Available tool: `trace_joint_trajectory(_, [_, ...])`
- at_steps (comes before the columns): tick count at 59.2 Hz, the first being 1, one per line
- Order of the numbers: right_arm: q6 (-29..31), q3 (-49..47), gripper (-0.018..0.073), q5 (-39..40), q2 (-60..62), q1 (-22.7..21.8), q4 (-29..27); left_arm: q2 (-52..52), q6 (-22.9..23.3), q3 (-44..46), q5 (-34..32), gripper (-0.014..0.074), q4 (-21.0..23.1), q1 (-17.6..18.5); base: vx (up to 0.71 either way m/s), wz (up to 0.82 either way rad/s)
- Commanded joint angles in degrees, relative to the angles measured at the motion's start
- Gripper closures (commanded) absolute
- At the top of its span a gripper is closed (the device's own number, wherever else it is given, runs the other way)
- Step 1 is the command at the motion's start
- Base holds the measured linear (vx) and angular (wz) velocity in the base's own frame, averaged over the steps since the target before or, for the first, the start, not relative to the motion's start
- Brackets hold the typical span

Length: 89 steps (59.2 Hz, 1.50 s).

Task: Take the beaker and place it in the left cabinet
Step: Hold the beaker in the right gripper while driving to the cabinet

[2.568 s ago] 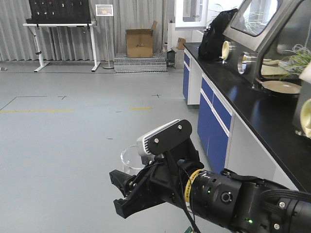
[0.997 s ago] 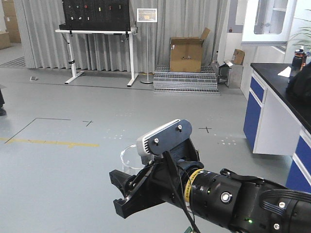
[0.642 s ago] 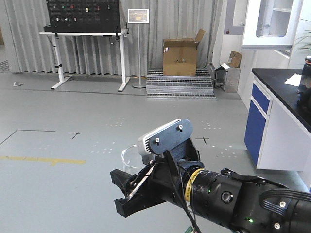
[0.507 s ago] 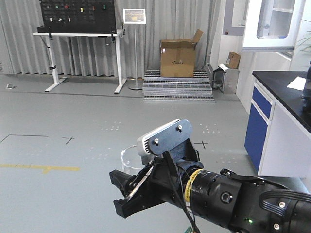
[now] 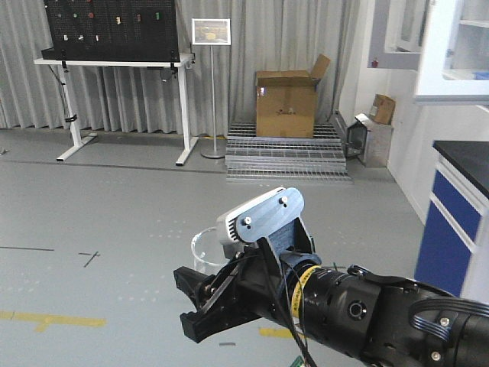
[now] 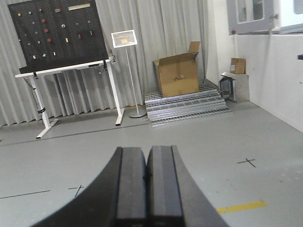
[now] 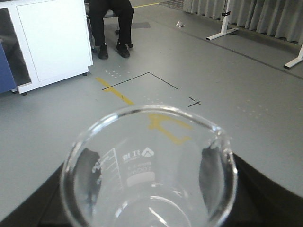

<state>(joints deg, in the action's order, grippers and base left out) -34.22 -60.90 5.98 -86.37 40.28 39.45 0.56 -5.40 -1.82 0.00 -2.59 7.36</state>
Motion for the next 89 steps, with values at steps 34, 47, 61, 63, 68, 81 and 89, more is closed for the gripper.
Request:
trace_joint_trajectory(34, [0.03,-1.79,0.0561,3.84,2.30,-0.16,-0.42,1.06,0.15,-0.90,-4.28,0.0595,0.18,0.03,0.70,0.04])
trace_joint_trajectory(47, [0.03,-1.79,0.0561,3.84,2.30,-0.16,-0.42,1.06,0.15,-0.90,-4.28,0.0595,0.18,0.03,0.68,-0.04])
trace_joint_trajectory(61, [0.03,-1.79,0.0561,3.84,2.30,-0.16,-0.42,1.06,0.15,-0.90,-4.28,0.0595,0.18,0.03,0.69,-0.06])
trace_joint_trajectory(63, [0.03,-1.79,0.0561,3.84,2.30,-0.16,-0.42,1.06,0.15,-0.90,-4.28,0.0595,0.18,0.03,0.70,-0.07])
trace_joint_trajectory(68, [0.03,-1.79,0.0561,3.84,2.30,-0.16,-0.42,1.06,0.15,-0.90,-4.28,0.0595,0.18,0.03,0.71,-0.05])
trace_joint_trajectory(81, [0.03,-1.79,0.0561,3.84,2.30,-0.16,-0.42,1.06,0.15,-0.90,-4.28,0.0595,0.18,0.03,0.72,-0.03])
trace_joint_trajectory(89, [0.03,-1.79,0.0561,3.79,2.30,-0.16,-0.42,1.06,0.15,-0.90,-4.28,0.0595,0.18,0.03,0.70,-0.05])
